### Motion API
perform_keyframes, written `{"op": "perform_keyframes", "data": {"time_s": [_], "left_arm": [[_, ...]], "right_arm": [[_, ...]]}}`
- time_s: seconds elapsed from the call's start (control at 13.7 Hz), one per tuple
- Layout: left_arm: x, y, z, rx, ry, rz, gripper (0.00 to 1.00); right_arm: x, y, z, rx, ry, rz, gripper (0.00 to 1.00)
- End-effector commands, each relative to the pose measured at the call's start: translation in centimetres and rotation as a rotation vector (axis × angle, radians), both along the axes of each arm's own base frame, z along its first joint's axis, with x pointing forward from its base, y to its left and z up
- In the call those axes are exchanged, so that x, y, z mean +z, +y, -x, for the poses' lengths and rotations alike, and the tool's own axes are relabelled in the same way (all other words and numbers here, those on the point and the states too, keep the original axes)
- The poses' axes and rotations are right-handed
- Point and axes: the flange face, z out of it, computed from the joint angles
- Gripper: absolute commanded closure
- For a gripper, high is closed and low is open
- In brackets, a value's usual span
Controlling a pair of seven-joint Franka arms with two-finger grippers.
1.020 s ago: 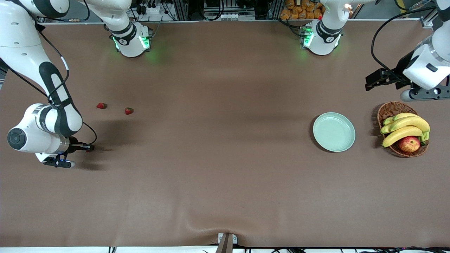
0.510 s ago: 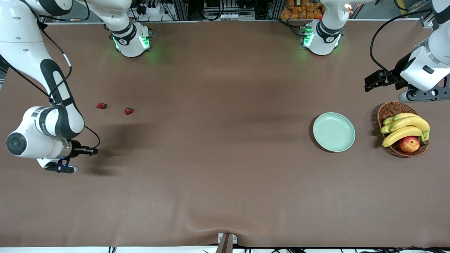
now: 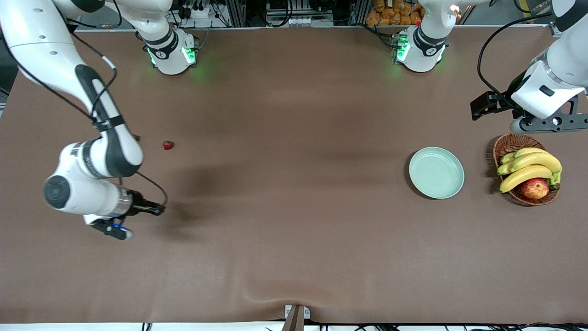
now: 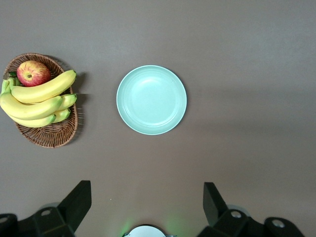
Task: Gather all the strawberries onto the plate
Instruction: 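Carry the strawberry with the right gripper to mid-table and release it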
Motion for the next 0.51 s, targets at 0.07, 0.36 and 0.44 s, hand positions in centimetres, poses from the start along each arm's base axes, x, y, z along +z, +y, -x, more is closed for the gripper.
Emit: {"op": "perform_keyframes", "data": {"time_s": [0.07,0.36,0.44], "left_arm": [[-0.4,0.2,0.0,0.006,-0.005,-0.023,0.00],[-1.0,0.1,0.0,0.003,-0.007,-0.023,0.00],[-1.4,0.3,0.0,0.007,-0.004,-0.024,0.00]], "right_arm": [[1.6,8.4,0.4,-0.152,0.031,-0.061,1.00],[3.2,17.0,1.8,-0.287,0.045,-0.197,1.00],[3.0,19.4,2.3,-0.310,0.032,-0.205,1.00]]}}
